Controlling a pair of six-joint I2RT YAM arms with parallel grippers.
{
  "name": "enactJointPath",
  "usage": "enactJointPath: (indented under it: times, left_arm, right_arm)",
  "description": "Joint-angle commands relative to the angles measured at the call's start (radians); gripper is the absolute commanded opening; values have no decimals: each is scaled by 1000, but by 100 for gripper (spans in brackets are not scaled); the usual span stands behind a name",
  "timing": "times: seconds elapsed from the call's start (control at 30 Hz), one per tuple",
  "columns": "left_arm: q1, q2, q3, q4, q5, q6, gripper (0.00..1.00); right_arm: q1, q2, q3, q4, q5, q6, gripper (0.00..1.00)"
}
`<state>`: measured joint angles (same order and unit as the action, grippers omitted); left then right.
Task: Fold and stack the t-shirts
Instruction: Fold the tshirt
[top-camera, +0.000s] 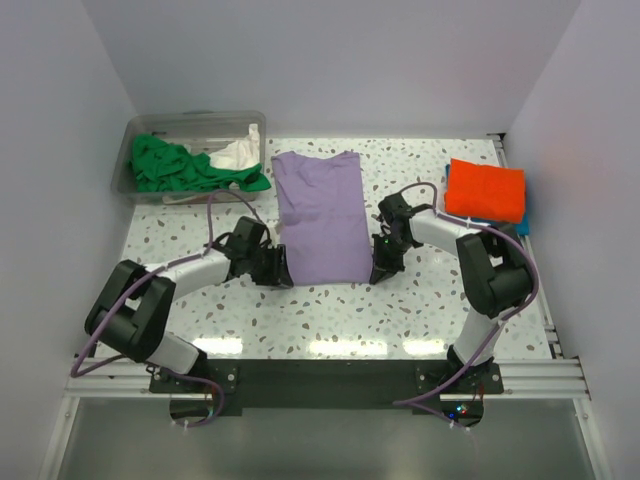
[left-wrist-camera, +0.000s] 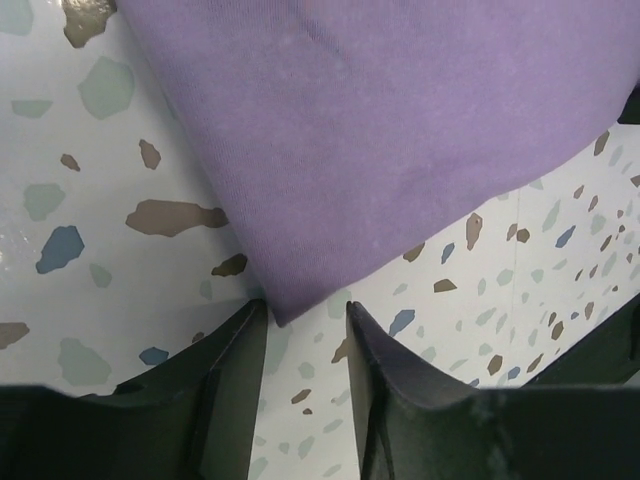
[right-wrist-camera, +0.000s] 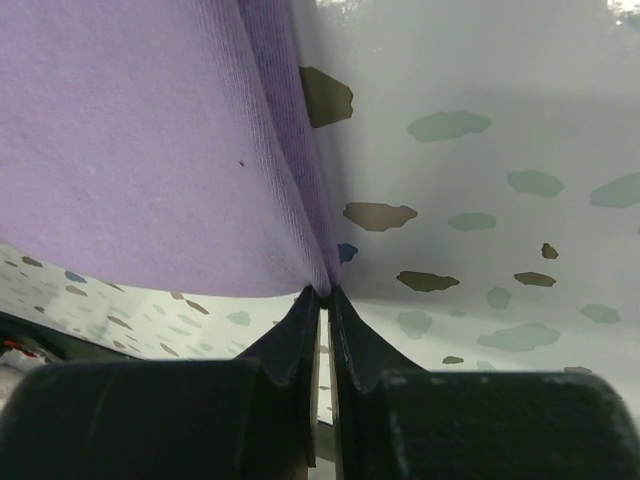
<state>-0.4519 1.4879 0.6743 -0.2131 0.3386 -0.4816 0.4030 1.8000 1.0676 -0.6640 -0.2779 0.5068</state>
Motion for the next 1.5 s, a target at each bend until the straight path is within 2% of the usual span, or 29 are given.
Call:
enactJointPath:
  times: [0.0, 0.07, 0.23, 0.27, 0.43, 0.73, 0.93, 1.1, 1.47]
  left_arm:
    - [5, 32, 2, 41, -4, -11, 41]
    - [5, 46, 1, 47, 2, -9, 33]
    - [5, 89, 4, 44, -3, 0, 9]
    - [5, 91, 5, 40, -9, 0, 0]
    - [5, 66, 14, -35, -84, 5, 0]
    - [5, 34, 39, -97, -115, 5, 0]
    - [5, 17, 63, -88, -47, 18, 0]
    - [4, 6, 99, -163, -15, 46, 0]
    - [2, -116, 172, -373, 71, 51, 0]
  right_arm:
    - [0, 33, 25, 38, 29, -11, 6]
    - [0, 36, 28, 35, 29, -13, 0]
    - [2, 30, 32, 20, 40, -16, 0]
    - [2, 27, 35, 17, 48, -17, 0]
    - [2, 10, 46, -34, 92, -21, 0]
    - [2, -45, 40, -80, 148, -11, 0]
    - [0, -44, 55, -95, 132, -21, 0]
    - [0, -80, 49, -141, 131, -27, 0]
    - [11, -316, 25, -278, 151, 1, 0]
